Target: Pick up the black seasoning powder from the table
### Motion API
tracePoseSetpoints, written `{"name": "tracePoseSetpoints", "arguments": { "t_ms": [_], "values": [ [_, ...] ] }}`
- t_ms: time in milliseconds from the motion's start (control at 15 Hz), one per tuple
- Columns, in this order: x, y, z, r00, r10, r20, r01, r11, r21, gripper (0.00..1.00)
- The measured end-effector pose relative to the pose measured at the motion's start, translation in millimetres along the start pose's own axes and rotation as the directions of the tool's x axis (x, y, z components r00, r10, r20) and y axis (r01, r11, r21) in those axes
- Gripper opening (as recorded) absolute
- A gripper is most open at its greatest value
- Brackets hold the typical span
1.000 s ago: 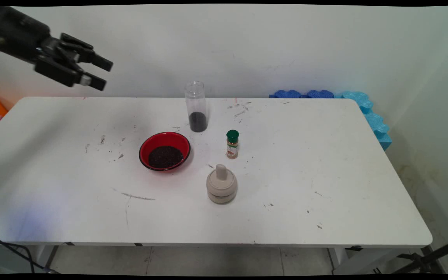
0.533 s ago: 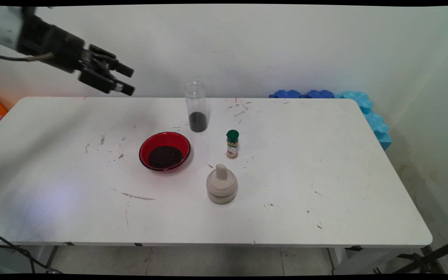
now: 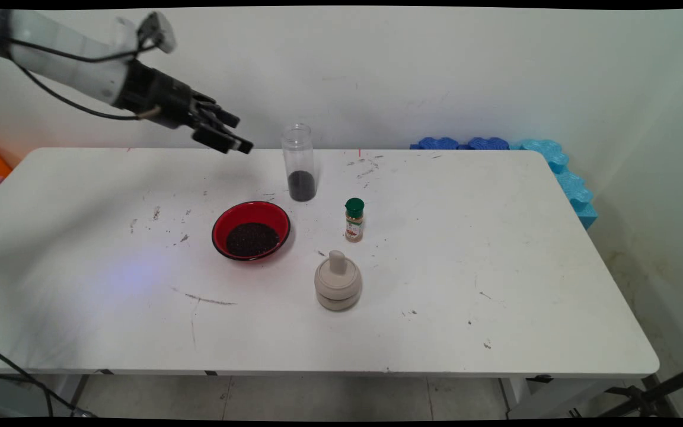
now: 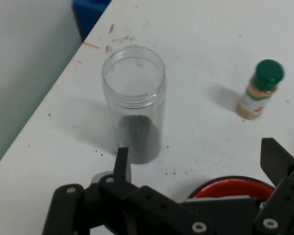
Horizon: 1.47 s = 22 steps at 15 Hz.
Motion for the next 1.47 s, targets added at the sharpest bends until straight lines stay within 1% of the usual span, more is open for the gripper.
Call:
{"name": "tracePoseSetpoints", "arguments": {
  "t_ms": [333, 667, 1067, 1467],
  "values": [
    [1.2, 1.5, 44.6, 1.0, -0.029, 0.011, 0.028, 0.998, 0.06, 1.0],
    [0.8, 1.9, 71.9, 0.998, -0.052, 0.017, 0.051, 0.994, 0.097, 1.0],
    [0.9, 0.5, 96.3, 0.997, -0.069, 0.016, 0.067, 0.99, 0.121, 1.0],
    [1.7, -2.9, 114.4, 0.998, -0.069, 0.013, 0.067, 0.99, 0.125, 1.0]
  ]
}}
